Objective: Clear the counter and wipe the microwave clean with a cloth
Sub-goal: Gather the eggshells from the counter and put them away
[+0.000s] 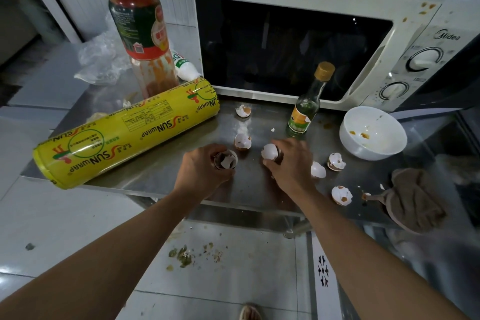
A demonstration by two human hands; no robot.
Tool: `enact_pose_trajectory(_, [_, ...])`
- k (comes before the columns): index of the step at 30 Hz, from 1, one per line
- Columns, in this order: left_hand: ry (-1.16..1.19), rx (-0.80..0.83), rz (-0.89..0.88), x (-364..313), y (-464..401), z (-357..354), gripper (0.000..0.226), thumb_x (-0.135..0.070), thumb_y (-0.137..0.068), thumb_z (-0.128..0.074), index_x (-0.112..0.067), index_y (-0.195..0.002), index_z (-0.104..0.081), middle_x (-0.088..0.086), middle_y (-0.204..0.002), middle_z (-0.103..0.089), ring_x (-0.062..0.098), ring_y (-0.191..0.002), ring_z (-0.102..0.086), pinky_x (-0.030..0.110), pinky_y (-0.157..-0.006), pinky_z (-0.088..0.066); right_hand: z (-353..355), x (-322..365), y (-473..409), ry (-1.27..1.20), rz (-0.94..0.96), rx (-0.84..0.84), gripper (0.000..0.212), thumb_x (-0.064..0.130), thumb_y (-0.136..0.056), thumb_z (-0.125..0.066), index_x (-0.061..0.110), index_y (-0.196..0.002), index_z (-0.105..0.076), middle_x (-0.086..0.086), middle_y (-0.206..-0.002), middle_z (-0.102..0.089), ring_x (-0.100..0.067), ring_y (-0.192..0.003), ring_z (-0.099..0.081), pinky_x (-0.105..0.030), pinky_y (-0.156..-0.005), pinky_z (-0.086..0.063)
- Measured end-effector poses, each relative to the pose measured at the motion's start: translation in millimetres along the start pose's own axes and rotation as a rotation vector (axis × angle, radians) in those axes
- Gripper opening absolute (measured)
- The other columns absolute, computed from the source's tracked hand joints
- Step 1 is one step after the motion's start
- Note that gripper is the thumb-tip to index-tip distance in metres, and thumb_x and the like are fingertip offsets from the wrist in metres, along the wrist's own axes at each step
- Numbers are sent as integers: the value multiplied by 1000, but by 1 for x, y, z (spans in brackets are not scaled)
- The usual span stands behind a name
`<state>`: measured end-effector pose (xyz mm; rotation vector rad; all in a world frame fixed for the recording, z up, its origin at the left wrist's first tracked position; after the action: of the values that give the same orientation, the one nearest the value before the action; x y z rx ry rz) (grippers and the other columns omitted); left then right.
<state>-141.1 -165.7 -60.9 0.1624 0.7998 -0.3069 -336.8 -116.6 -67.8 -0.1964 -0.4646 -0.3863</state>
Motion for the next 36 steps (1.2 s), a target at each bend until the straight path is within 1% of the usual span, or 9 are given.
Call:
enact_pose_trajectory(3, [-12,22,16,2,-5,-2,43,-21,-66,-82,-22,-106,-67,-8,-94,-65,6,-83,-59,5,-64,-37,-2,-1,-2,-26,2,9,45,26,-76,-74,18,-119,-61,-2,-121,-58,-23,-113,-44,-27,-88,-24])
enact_pose_trajectory(8, [-24,24,17,-1,-11,0,44,-22,-67,-82,-22,-108,-66,-9,-95,-65,5,-83,-58,6,-64,-38,-7,0,-3,-86,7,51,56,24,-73,-77,15,-125,-56,-3,-126,-55,-22,-117,-45,-27,-97,-28])
enact_pose_trajectory(13, [-29,15,6,-3,-14,2,43,-20,-65,-83,-21,-105,-67,-12,-89,-62,2,-80,-57,0,-57,-36,-8,-1,-5,-142,1,54,41,13,-74,-76,11,-113,-64,-7,-116,-61,-21,-108,-51,-17,-84,-27])
enact_pose_trajectory(19, [-42,19,25,3,-19,0,44,-21,-66,-82,-21,-107,-67,-3,-100,-69,5,-82,-58,1,-61,-34,-4,1,-7,-169,-15,71,47,19,-74,-75,8,-116,-60,-8,-115,-58,-24,-109,-49,-29,-89,-36])
enact_pose_trajectory(24, [-38,2,28,5,-25,2,43,-22,-67,-82,-21,-107,-67,-3,-99,-70,3,-79,-55,1,-56,-32,14,7,-29,-160,-20,-11,31,9,-89,-56,1,-119,-59,-15,-117,-60,-29,-110,-54,-37,-93,-44])
enact_pose_trajectory(27, [-29,-25,28,7,-30,7,41,-23,-65,-82,-22,-104,-69,-4,-96,-71,4,-77,-56,1,-55,-32,10,6,-45,-98,-56,55,22,-3,-88,-46,-1,-97,-65,-18,-97,-63,-31,-91,-58,-35,-76,-48])
enact_pose_trajectory(30, [-18,-43,27,10,-33,10,39,-22,-65,-82,-22,-102,-70,-4,-93,-71,5,-75,-56,1,-55,-32,-1,10,-55,-27,-51,119,23,-9,-85,-42,4,-70,-55,-12,-74,-51,-24,-71,-49,-29,-59,-34])
enact_pose_trajectory(33, [-14,-48,20,12,-36,12,39,-22,-65,-82,-21,-102,-70,-3,-94,-71,4,-75,-55,2,-57,-33,-6,14,-64,54,-32,113,22,-9,-86,-45,4,-71,-56,-14,-76,-52,-21,-70,-46,-23,-51,-29])
enact_pose_trajectory(36, [-11,-49,22,14,-39,15,42,-22,-65,-82,-21,-105,-69,-2,-97,-71,5,-80,-57,13,-66,-39,-8,14,-72,162,-49,82,19,-10,-87,-47,-5,-89,-64,-20,-90,-63,-27,-78,-58,-29,-60,-44])
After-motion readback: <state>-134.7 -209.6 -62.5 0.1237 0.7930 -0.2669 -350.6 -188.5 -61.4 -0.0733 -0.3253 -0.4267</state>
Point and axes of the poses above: each hand's wrist, its own y-axis away from the middle knuckle, its own z-axis out of the back of the hand, x = y × z, the point moved 9 cm from there along -y, towards the middle knuckle
